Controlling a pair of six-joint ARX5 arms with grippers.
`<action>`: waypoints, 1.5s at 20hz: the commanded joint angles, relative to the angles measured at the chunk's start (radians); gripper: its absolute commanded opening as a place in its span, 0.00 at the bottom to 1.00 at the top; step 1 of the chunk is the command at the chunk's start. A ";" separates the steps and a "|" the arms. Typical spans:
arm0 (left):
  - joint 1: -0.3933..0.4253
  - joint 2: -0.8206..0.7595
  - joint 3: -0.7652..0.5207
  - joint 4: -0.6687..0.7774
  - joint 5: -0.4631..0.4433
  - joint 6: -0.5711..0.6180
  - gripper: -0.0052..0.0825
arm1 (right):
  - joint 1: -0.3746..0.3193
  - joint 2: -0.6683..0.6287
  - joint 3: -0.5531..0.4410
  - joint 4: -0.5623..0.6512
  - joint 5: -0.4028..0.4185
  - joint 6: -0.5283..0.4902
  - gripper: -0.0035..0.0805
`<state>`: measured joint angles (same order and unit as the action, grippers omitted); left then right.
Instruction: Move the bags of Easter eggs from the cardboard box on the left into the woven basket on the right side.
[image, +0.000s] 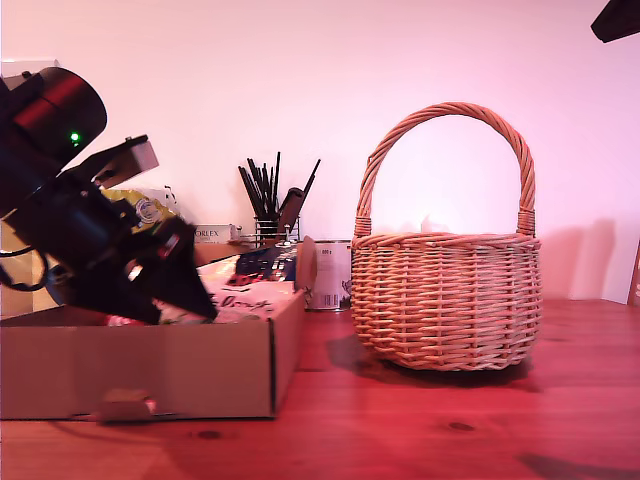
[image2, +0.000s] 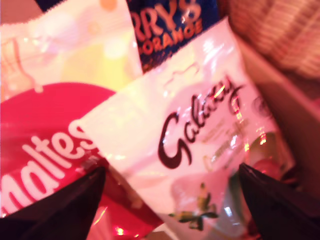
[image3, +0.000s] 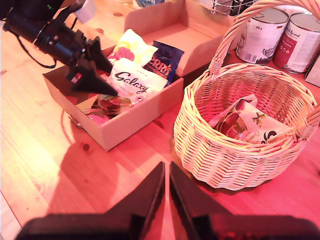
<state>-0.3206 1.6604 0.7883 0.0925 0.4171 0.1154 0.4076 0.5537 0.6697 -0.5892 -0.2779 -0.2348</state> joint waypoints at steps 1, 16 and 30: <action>-0.024 0.053 -0.023 -0.010 0.068 -0.014 0.95 | 0.003 0.000 0.013 0.008 -0.001 0.000 0.03; -0.105 0.051 -0.022 -0.020 0.001 0.103 0.95 | 0.108 0.279 0.013 0.155 -0.138 -0.052 0.04; -0.082 0.051 -0.022 -0.166 0.000 0.215 0.95 | 0.339 0.898 0.195 0.418 -0.037 -0.453 0.33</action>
<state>-0.4088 1.6848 0.8040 -0.0303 0.4255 0.3134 0.7372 1.4326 0.8471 -0.1783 -0.3218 -0.6796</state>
